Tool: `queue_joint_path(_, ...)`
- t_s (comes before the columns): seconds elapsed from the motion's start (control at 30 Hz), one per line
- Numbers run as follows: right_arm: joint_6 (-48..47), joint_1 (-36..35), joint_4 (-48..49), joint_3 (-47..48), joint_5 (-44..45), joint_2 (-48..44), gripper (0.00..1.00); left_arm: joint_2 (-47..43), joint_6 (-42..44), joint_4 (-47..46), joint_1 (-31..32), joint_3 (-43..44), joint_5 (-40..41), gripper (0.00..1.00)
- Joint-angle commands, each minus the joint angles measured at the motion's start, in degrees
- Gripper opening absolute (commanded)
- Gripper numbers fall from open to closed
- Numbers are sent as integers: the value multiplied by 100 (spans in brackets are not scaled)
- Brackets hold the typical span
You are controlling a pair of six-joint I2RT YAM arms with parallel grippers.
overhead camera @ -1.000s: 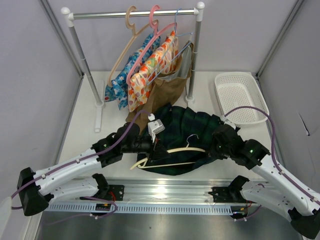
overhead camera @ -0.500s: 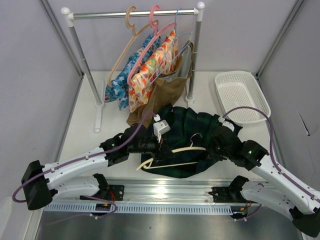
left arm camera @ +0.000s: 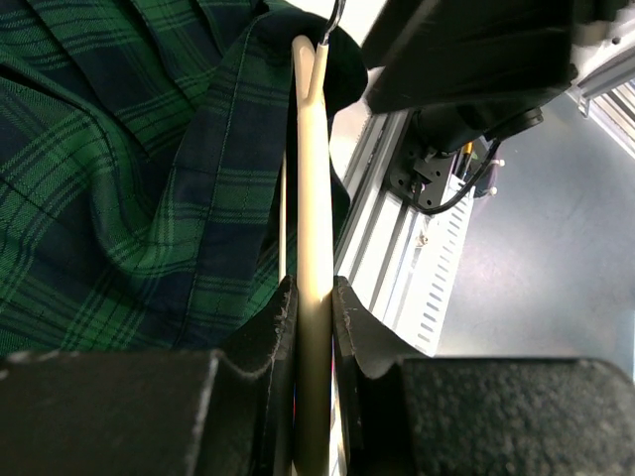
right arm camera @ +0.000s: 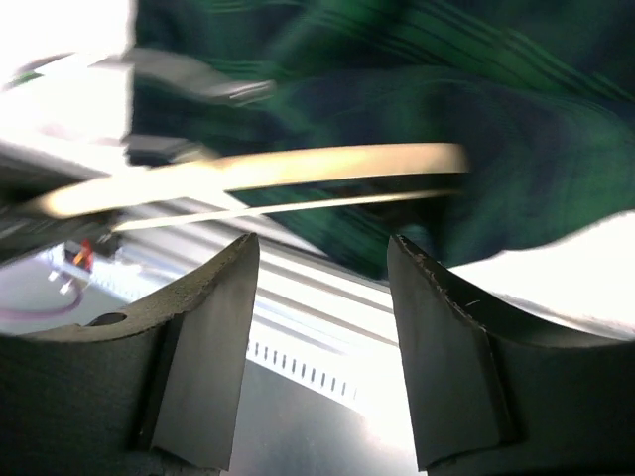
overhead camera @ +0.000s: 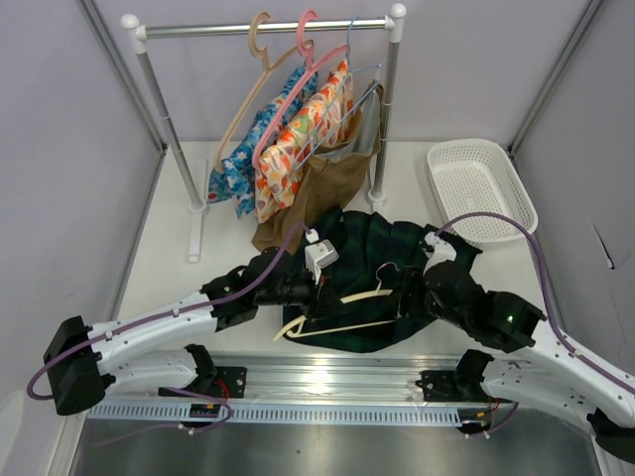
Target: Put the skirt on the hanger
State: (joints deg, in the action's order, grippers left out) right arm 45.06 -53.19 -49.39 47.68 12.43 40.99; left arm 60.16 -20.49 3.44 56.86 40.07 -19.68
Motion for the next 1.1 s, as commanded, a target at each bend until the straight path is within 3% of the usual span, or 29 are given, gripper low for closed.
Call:
queue_joint_path(0.0,-400,-446,772,206,198,-170,61,83,124,-212,27,-52,210,0)
queue_joint_path(0.1,-760,-807,1150,128,418,-215,64,119,133,-212,27,-44,210,0)
queue_joint_path(0.47,-1025,-816,1818,215,919,523,68,145,160,-133,36,-17,166,0)
queue_joint_path(0.7,-911,-816,1792,242,1209,840,60,154,133,-160,44,-26,166,0)
queue_joint_path(0.87,-858,-825,1766,233,1271,796,42,207,124,-177,71,9,193,0)
queue_joint_path(1.07,-806,-816,1704,163,1376,796,33,251,107,-204,106,35,219,0)
